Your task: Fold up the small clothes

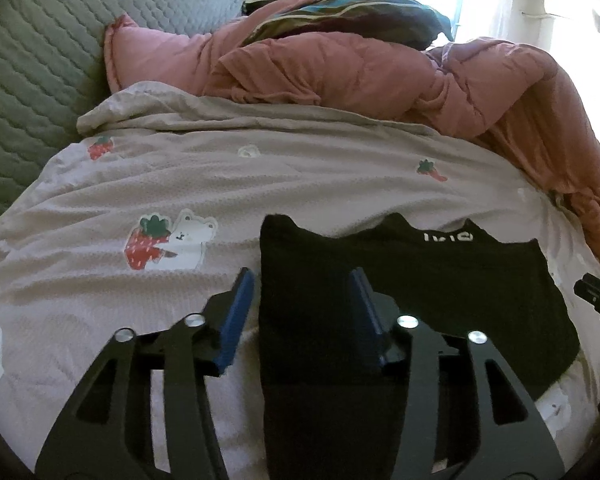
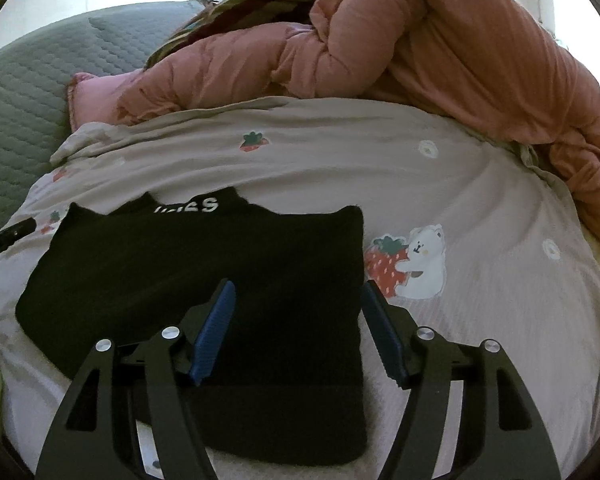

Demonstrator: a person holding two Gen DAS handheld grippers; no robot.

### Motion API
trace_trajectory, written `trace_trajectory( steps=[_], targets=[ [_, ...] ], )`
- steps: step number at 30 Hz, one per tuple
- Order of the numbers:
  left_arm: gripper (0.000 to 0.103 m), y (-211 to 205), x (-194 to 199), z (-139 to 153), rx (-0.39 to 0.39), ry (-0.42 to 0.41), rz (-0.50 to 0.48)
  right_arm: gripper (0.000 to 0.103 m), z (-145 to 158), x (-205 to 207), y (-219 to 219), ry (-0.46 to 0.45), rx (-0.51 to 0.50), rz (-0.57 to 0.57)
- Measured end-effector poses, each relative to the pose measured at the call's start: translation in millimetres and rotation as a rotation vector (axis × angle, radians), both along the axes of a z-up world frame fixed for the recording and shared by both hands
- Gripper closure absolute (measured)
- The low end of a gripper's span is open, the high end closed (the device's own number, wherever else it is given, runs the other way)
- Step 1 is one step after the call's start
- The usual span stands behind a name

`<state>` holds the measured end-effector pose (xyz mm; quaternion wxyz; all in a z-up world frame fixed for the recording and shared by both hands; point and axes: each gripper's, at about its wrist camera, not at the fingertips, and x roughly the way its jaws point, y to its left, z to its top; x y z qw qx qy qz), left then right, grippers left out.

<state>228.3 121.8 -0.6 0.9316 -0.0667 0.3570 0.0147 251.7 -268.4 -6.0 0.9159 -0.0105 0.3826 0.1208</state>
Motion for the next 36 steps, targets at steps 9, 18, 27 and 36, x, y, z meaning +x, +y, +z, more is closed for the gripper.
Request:
trace_trajectory(
  steps=[9, 18, 27, 36],
  targets=[
    [0.058, -10, -26, -1, 0.012, -0.005, -0.015, 0.032, 0, -19, 21, -0.021, -0.069, 0.041],
    [0.058, -24, -40, -12, 0.011, 0.032, -0.028, 0.032, 2, -36, 57, -0.041, -0.124, 0.122],
    [0.058, -52, -41, -21, 0.058, 0.070, -0.069, 0.032, -2, -42, 86, -0.029, -0.134, 0.194],
    [0.053, -64, -36, -45, 0.107, 0.141, -0.092, 0.031, -17, -33, 87, 0.023, -0.170, 0.200]
  ],
)
